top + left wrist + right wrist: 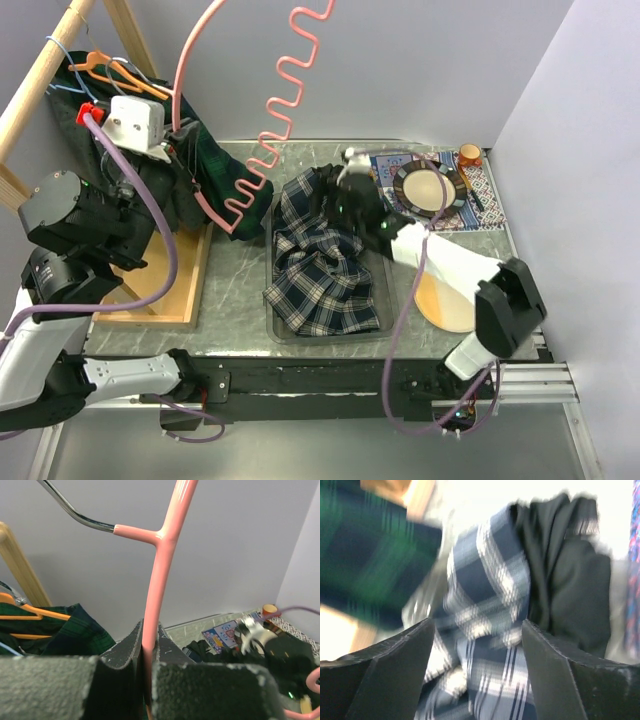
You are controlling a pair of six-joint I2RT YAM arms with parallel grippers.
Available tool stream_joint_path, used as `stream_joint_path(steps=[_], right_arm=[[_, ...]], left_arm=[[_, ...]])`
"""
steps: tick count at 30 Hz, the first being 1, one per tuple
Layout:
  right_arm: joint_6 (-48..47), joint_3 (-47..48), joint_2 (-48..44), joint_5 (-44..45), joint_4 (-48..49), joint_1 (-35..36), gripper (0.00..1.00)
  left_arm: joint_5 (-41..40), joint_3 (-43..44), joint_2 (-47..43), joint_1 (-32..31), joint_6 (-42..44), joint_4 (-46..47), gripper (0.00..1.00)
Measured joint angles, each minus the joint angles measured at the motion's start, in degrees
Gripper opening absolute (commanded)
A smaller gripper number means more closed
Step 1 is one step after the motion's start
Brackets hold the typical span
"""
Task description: Remove the skirt from the hanger
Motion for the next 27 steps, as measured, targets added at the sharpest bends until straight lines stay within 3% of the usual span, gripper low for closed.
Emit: stream_joint_path(steps=[8, 10, 11, 14, 16, 17, 21, 22, 23, 27], right_arm=[[-0.66, 11.1, 11.8, -5.31, -0.94, -3.41, 0.79], [-1.07, 14.45, 15.98, -5.86, -2.23, -3.48, 0.69], [-1.42, 15.87, 17.77, -6.14, -2.73, -3.48, 0.53], [-2.1, 18.08, 21.22, -6.32, -4.07, -3.48, 0.23], [-2.34, 17.92, 21.66, -6.27, -4.94, -3.48, 0.12], [-2.27, 17.64, 21.49, -6.19, -4.94, -3.48, 0.0], [-3.5, 16.55, 19.52, -5.84, -4.98, -3.48, 0.0], [-3.82, 16.13, 18.6, -5.73, -4.96, -3.48, 0.08], [-4.13, 15.63, 17.59, -5.66, -4.98, -3.48, 0.36], [-5.25, 14.75, 13.68, -5.18, -4.94, -3.67, 0.59]], left_arm=[[2.49, -3.37, -2.38, 0.0, -1.42, -0.37, 0.01], [2.49, -3.8, -2.8, 0.0, -1.42, -0.59, 0.01], [2.47, -3.82, -2.95, 0.0, -1.4, -0.74, 0.01], [2.32, -3.82, -2.97, 0.0, -1.4, -1.49, 0.01], [2.21, -3.67, -2.97, 0.0, -1.42, -2.03, 0.01], [2.03, -3.65, -2.97, 0.0, -1.42, -2.08, 0.01], [1.86, -3.63, -2.97, 0.0, -1.44, -2.51, 0.01], [1.86, -3.63, -2.99, 0.0, -1.53, -2.58, 0.01], [1.86, -3.63, -3.02, 0.0, -1.6, -2.62, 0.01], [1.84, -3.63, -3.23, 0.0, -1.92, -2.67, 0.01]])
